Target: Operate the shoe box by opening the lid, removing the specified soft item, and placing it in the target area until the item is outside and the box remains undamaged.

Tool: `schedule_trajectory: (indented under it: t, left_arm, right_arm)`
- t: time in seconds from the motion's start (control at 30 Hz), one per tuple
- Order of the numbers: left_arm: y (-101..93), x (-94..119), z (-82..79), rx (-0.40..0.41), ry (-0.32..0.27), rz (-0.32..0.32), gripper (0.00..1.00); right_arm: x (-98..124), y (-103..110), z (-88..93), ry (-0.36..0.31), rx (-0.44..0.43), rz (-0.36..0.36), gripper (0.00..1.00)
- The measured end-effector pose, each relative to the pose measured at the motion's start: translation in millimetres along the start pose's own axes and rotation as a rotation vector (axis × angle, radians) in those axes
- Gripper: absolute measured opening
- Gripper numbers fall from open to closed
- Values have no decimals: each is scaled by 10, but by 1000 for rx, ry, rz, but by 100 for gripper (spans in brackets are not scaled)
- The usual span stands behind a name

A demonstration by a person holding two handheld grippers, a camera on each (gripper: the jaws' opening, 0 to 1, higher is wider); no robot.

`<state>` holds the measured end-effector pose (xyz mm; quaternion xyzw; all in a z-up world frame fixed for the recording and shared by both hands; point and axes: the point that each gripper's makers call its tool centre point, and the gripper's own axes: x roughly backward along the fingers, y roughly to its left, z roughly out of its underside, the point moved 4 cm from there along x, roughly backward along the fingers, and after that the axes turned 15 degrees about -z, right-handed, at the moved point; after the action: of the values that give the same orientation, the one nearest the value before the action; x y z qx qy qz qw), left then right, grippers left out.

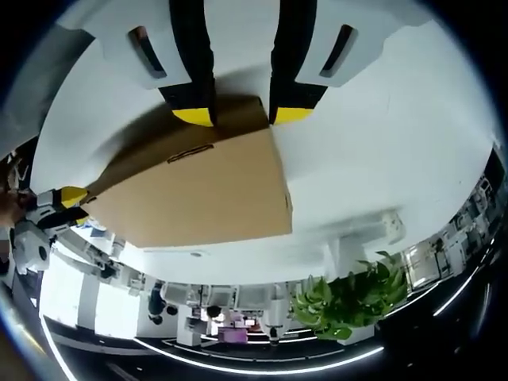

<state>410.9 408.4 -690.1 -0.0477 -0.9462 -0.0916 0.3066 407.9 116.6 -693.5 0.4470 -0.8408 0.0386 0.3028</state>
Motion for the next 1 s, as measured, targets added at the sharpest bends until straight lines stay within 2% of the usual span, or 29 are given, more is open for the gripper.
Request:
schedule_trajectory:
  t: [0.5,1.0]
  left_arm:
    - [19,-110,-35,10,8,-7,25]
    - [74,-308,-166,4,16,4,25]
  right_arm:
    - [-64,-52,-32,7,0,16,29]
    - [-149,-178,-125,8,-11,28,29]
